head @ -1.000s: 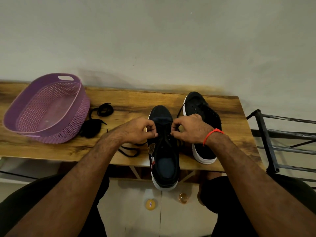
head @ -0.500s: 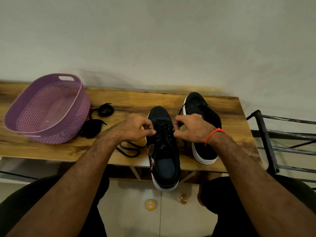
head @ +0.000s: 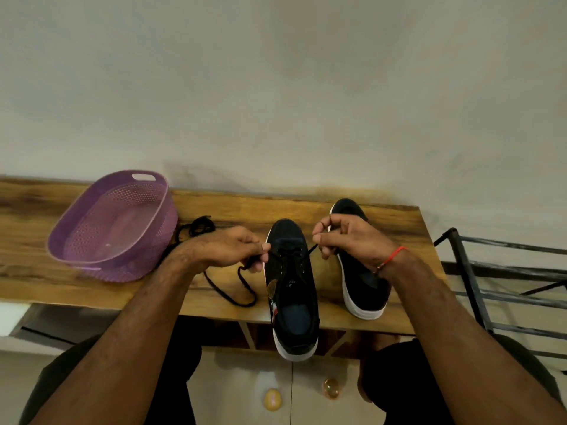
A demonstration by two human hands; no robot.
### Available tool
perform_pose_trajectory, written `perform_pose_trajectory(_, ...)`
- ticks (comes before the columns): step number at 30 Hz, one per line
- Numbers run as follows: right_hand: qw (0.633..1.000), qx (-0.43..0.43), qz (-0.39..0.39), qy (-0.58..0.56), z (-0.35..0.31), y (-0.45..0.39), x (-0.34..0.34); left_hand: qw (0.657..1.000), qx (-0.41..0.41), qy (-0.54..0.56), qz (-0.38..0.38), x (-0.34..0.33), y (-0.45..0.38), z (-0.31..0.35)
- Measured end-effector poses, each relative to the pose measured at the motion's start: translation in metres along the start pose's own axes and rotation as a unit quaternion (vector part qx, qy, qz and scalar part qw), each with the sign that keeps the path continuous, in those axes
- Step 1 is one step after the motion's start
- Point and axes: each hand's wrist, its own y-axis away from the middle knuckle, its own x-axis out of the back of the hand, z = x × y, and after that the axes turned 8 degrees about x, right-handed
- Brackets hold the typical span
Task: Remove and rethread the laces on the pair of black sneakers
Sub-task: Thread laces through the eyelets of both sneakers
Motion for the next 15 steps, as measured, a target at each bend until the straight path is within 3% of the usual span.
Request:
perform_pose_trajectory(5, 0.986, 0.033, 0.071, -0.146, -0.051, 0.013, 0.009, 0.996, 0.0, 0.054, 0.064, 0.024, 0.052, 0.022)
perform_pose_trajectory(15, 0.985, 0.147, 0.092, -0.003, -0.196, 0.035, 0.012, 0.974, -0.127, 0.128, 0.14, 0.066, 0.142, 0.121)
